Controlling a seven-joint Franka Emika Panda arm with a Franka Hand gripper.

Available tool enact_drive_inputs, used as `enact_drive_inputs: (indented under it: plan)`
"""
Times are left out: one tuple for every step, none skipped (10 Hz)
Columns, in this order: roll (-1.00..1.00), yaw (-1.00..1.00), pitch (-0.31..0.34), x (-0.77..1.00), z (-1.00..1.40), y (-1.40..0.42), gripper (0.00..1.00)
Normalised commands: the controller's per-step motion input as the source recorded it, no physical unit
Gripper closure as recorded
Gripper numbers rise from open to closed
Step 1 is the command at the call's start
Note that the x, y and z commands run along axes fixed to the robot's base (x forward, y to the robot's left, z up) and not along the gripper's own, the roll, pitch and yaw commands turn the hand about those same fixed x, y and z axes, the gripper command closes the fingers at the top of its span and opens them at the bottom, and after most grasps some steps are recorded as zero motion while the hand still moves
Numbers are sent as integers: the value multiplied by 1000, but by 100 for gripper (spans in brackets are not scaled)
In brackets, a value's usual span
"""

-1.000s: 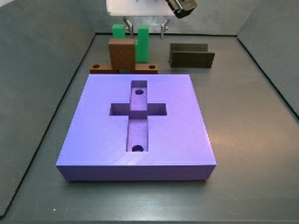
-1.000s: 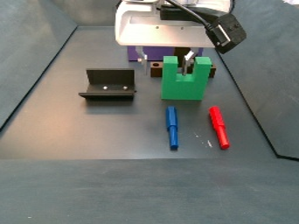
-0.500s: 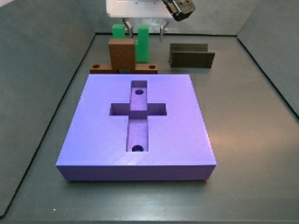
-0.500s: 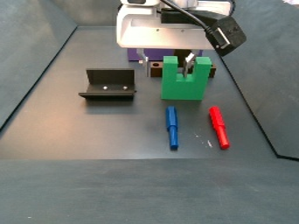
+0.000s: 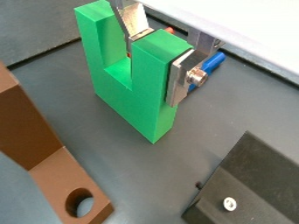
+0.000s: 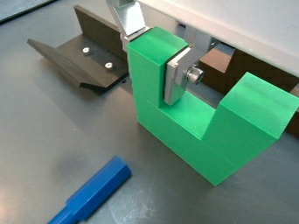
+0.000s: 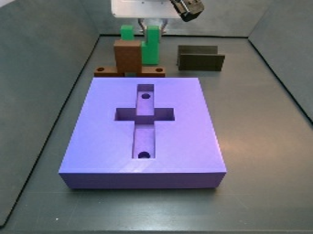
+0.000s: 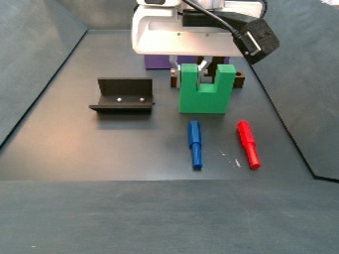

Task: Pick up the green object. Move up. Move to above the board. Insert the green object.
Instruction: Pick up the green object, then move up.

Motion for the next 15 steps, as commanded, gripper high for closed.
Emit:
enact_drive_inputs:
  plan:
    - [0, 0, 0, 0, 0, 0, 100]
    - [0, 0, 0, 0, 0, 0, 100]
    - [0, 0, 0, 0, 0, 0, 100]
    - [0, 0, 0, 0, 0, 0, 100]
    - [0, 0, 0, 0, 0, 0, 100]
    - [0, 0, 0, 0, 0, 0, 100]
    - [0, 0, 0, 0, 0, 0, 100]
    - [0, 0, 0, 0, 0, 0, 100]
    - [0, 0, 0, 0, 0, 0, 100]
    - [0, 0, 0, 0, 0, 0, 100]
    - [0, 0, 0, 0, 0, 0, 100]
    - [0, 0, 0, 0, 0, 0, 100]
    - [0, 0, 0, 0, 0, 0, 100]
    - [0, 0, 0, 0, 833, 0, 100]
    - [-5, -3, 18, 39, 763, -80, 100]
